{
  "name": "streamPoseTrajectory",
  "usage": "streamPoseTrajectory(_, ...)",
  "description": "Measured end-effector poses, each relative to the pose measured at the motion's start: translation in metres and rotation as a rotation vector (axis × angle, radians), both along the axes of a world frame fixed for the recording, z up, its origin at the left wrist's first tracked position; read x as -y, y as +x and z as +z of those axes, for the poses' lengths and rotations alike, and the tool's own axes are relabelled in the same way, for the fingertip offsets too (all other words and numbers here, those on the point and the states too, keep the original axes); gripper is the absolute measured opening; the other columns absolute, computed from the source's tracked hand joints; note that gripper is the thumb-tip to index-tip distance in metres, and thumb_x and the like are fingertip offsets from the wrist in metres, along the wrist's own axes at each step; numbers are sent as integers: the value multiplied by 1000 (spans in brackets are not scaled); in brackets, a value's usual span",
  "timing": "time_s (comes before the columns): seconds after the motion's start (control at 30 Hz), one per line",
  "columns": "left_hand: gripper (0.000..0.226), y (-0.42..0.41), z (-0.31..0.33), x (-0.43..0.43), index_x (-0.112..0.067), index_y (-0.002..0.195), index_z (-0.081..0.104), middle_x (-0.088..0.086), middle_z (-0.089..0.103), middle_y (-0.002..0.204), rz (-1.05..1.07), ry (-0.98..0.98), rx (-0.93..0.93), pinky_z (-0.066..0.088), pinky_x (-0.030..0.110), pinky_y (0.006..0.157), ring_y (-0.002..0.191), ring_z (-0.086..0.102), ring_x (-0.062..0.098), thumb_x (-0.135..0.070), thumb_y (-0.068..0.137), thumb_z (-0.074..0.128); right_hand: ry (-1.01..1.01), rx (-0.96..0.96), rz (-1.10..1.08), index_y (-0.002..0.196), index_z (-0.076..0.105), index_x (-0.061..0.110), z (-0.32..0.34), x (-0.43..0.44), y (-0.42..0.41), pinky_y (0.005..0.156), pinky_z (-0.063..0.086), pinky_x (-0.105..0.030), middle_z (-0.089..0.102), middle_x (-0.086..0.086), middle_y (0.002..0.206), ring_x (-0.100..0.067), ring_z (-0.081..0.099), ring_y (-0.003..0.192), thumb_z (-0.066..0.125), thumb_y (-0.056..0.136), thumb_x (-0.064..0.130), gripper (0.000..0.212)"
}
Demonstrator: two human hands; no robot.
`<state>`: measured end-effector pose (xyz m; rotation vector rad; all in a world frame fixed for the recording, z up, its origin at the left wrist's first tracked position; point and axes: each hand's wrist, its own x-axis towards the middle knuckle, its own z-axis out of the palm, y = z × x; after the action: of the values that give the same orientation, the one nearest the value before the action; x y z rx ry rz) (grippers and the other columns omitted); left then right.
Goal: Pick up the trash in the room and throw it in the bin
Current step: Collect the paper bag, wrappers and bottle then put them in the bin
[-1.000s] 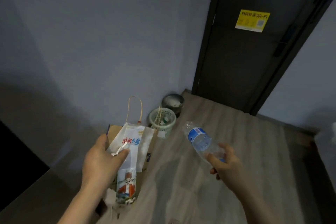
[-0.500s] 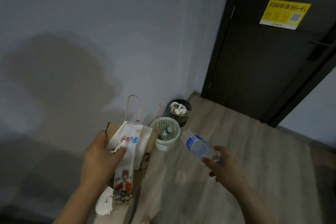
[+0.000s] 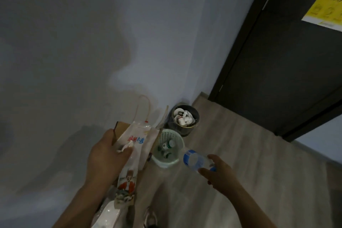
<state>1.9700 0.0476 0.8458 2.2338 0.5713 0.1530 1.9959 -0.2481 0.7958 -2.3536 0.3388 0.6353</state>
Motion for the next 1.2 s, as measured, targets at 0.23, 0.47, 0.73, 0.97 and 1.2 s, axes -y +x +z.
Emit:
streamPoseTrajectory(0.23, 25, 77, -14, -1, -22, 82, 49, -7, 64, 77, -5, 60, -100, 55, 37, 63, 69, 62, 12, -34, 80, 71, 34, -113, 88, 137, 43, 12, -51, -31, 100, 85, 55, -40, 60, -6, 108, -26, 66, 98, 70, 84, 33, 63)
streamPoseTrajectory(0.47, 29, 154, -35, 14, -19, 76, 47, -7, 61, 72, 87, 121, -220, 54, 36, 62, 66, 60, 14, -33, 80, 72, 196, -191, 154, 146, 27, 30, -195, -19, 193, 91, 51, -43, 55, -9, 125, -27, 58, 108, 60, 54, 59, 101)
streamPoseTrajectory(0.73, 38, 275, -71, 82, -19, 105, 53, 1, 66, 90, 51, 155, -321, 52, 34, 69, 81, 63, 26, -39, 79, 72, 142, -331, 153, 146, 30, 15, -123, 45, 295, 92, 42, -25, 49, -11, 140, -23, 49, 126, 61, 92, 26, 64)
streamPoseTrajectory(0.97, 28, 381, -131, 149, -25, 84, 46, -10, 54, 73, -71, 136, -339, 38, 27, 55, 66, 53, 12, -36, 79, 71, 93, -300, 90, 138, 44, 18, -145, 115, 379, 91, 46, -27, 56, -11, 131, -20, 55, 118, 63, 90, 27, 52)
streamPoseTrajectory(1.2, 35, 486, -251, 192, -18, 89, 43, -7, 46, 76, -60, 4, -392, 34, 27, 62, 77, 52, 20, -30, 78, 74, 83, -297, 46, 137, 43, 25, -221, 153, 447, 81, 47, -22, 56, -2, 123, -11, 56, 99, 62, 90, 32, 51)
